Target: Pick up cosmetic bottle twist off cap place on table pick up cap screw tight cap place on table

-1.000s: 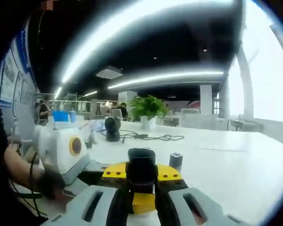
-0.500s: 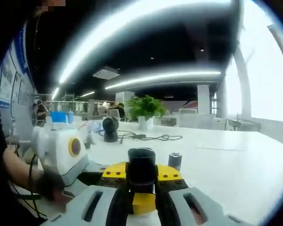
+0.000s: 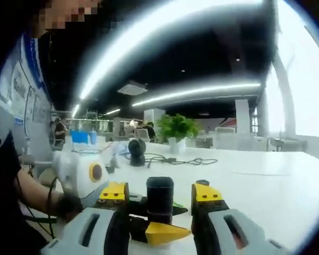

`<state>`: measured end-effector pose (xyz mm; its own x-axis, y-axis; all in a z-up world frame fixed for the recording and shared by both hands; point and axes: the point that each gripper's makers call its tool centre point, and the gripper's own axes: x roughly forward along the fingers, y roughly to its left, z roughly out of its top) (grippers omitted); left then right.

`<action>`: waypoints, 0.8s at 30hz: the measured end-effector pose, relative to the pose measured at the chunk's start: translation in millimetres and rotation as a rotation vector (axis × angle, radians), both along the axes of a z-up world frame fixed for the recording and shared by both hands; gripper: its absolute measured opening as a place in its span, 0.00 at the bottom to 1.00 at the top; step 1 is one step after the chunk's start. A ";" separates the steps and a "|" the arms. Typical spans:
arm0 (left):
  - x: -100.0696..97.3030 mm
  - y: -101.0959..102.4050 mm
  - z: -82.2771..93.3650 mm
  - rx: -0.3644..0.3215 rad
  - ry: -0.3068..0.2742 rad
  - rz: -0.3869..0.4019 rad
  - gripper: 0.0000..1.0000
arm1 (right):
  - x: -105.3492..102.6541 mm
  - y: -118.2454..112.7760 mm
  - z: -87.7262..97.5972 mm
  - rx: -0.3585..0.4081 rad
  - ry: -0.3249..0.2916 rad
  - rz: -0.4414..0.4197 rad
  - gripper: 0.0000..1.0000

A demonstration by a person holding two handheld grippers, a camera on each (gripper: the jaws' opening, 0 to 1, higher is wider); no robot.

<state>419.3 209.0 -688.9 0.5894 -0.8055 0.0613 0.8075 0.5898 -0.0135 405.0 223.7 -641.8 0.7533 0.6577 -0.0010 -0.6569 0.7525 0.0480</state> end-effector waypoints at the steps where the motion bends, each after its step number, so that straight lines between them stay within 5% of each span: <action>1: -2.0 -1.2 0.2 0.000 0.001 -0.012 0.16 | -2.3 -2.3 -1.8 0.000 0.022 0.033 0.41; 5: -9.9 -5.7 1.0 -0.005 0.004 -0.050 0.16 | -2.7 -22.1 0.1 -0.009 0.029 0.081 0.40; 10: -22.6 -12.1 2.0 -0.007 0.004 -0.112 0.16 | -25.1 -24.3 11.7 0.034 0.002 0.305 0.40; 17: -51.0 -26.7 2.3 -0.001 -0.005 -0.259 0.16 | -39.2 -26.6 -5.6 -0.067 0.003 0.474 0.39; 24: -73.4 -34.1 1.8 -0.003 0.008 -0.389 0.16 | -53.9 -17.3 -10.3 -0.085 0.028 0.628 0.36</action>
